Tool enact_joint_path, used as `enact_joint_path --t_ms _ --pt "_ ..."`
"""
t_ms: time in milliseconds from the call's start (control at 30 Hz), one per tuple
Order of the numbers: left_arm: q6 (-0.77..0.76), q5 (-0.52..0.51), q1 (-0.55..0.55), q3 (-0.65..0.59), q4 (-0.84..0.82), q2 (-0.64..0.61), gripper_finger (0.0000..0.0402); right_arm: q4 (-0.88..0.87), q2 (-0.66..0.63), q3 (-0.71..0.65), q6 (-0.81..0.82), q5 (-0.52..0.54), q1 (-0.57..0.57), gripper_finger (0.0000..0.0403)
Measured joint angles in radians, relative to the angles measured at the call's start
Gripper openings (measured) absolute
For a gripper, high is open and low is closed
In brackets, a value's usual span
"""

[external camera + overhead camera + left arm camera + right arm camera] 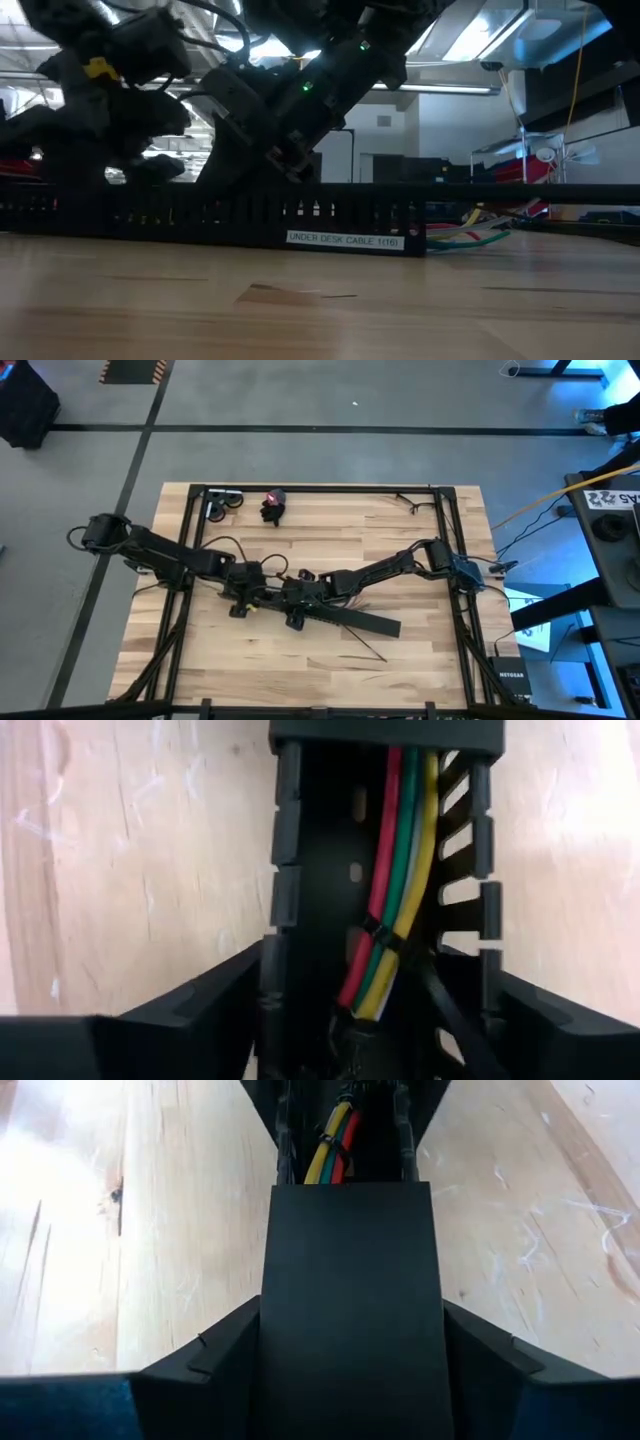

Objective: Ziptie cables
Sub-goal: Close the black cable duct with the cable duct cover

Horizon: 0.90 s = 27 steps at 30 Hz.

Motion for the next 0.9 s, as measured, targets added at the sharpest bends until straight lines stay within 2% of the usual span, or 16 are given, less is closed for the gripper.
enact_joint_path --t_ms 167,233,500,700,900 --pt "-0.024 0.016 0.000 -0.049 0.120 0.004 0.0220 0.004 -0.001 -0.002 -0.002 -0.008 0.000 0.0237" --pt "-0.029 0.018 0.000 -0.050 0.139 0.005 0.0213 0.022 -0.001 -0.005 -0.001 -0.014 0.000 0.0237" --pt "-0.045 0.025 -0.001 -0.053 0.236 0.039 0.0229 0.101 0.006 -0.008 0.000 0.029 -0.003 0.0237" --pt "-0.081 0.028 -0.009 -0.045 0.417 0.122 0.0231 0.162 0.019 -0.007 -0.010 0.038 -0.008 0.0237" --pt "-0.070 0.030 -0.014 -0.012 0.427 0.159 0.0241 0.140 0.029 -0.003 0.008 0.035 -0.005 0.0237"
